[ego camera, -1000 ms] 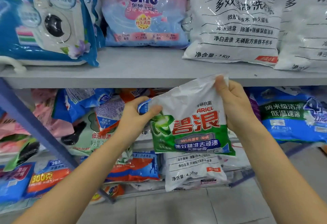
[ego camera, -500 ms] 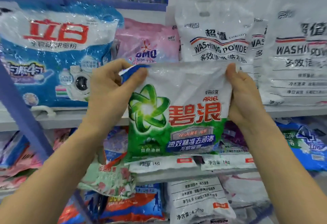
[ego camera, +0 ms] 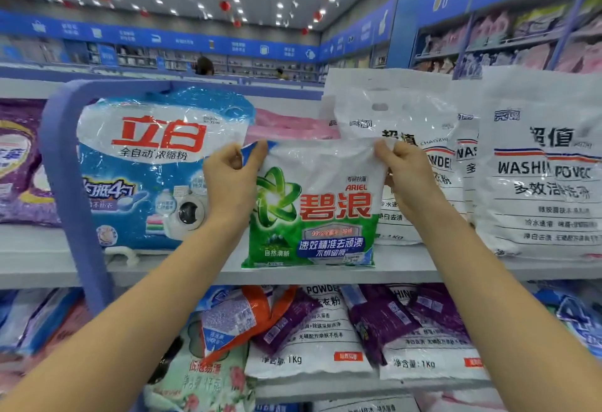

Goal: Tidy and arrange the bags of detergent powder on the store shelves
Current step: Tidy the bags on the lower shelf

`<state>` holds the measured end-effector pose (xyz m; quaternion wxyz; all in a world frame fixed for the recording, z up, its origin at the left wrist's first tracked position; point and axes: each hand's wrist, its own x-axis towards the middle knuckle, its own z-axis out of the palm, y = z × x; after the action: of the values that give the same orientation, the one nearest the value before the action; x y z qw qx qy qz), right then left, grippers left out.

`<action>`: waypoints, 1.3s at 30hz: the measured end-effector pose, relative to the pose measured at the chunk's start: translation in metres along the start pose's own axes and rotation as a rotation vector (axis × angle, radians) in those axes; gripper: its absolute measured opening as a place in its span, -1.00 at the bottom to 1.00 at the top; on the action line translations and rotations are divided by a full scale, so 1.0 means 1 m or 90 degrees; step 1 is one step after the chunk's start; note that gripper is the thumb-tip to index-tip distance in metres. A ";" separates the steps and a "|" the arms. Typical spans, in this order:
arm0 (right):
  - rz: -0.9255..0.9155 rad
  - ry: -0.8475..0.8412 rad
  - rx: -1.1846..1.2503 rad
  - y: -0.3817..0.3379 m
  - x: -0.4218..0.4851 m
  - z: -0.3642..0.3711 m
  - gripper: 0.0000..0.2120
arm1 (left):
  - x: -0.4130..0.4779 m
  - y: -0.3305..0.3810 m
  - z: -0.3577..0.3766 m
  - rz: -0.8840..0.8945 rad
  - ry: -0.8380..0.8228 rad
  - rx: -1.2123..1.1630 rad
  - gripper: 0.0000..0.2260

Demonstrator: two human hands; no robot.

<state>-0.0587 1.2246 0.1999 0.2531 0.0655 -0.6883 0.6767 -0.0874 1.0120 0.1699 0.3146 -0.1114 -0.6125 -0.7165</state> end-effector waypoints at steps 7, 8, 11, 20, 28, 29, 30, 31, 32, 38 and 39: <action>0.005 0.004 -0.075 -0.001 0.008 -0.007 -0.81 | 0.015 0.001 0.002 -0.016 -0.045 -0.054 -0.63; -0.005 0.011 -0.088 -0.001 0.008 -0.006 -0.81 | 0.017 0.001 0.003 -0.030 -0.045 -0.061 -0.64; -0.049 0.035 -0.125 0.002 0.006 -0.005 -0.79 | 0.021 0.000 0.006 -0.099 -0.033 -0.107 -0.65; -0.018 0.021 -0.130 -0.006 0.003 -0.006 -0.77 | -0.013 -0.026 -0.019 -0.176 -0.277 0.020 -0.74; 0.044 0.073 -0.019 0.000 0.003 0.000 -0.74 | -0.038 -0.058 -0.035 -0.182 -0.421 0.069 -0.57; 0.050 0.084 -0.001 0.002 0.004 0.001 -0.75 | -0.038 -0.059 -0.035 -0.179 -0.408 0.075 -0.63; 0.046 0.096 0.000 0.004 0.005 0.001 -0.74 | -0.039 -0.058 -0.034 -0.176 -0.397 0.081 -0.66; 0.029 0.105 -0.016 0.006 0.006 0.002 -0.71 | -0.040 -0.057 -0.033 -0.177 -0.381 0.081 -0.69; -0.002 0.109 -0.056 0.007 0.007 0.003 -0.67 | -0.041 -0.056 -0.033 -0.177 -0.365 0.080 -0.71; -0.403 0.057 -0.548 -0.031 -0.002 0.026 -0.59 | -0.051 -0.046 -0.030 -0.162 -0.311 0.043 -0.76; -0.451 -0.010 -0.612 -0.039 -0.005 0.038 -0.50 | -0.052 -0.045 -0.029 -0.162 -0.306 0.040 -0.75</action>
<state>-0.0470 1.1834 0.2345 0.4599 0.1743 -0.8553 0.1632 -0.0667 1.0030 0.0992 0.0711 -0.1904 -0.7005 -0.6841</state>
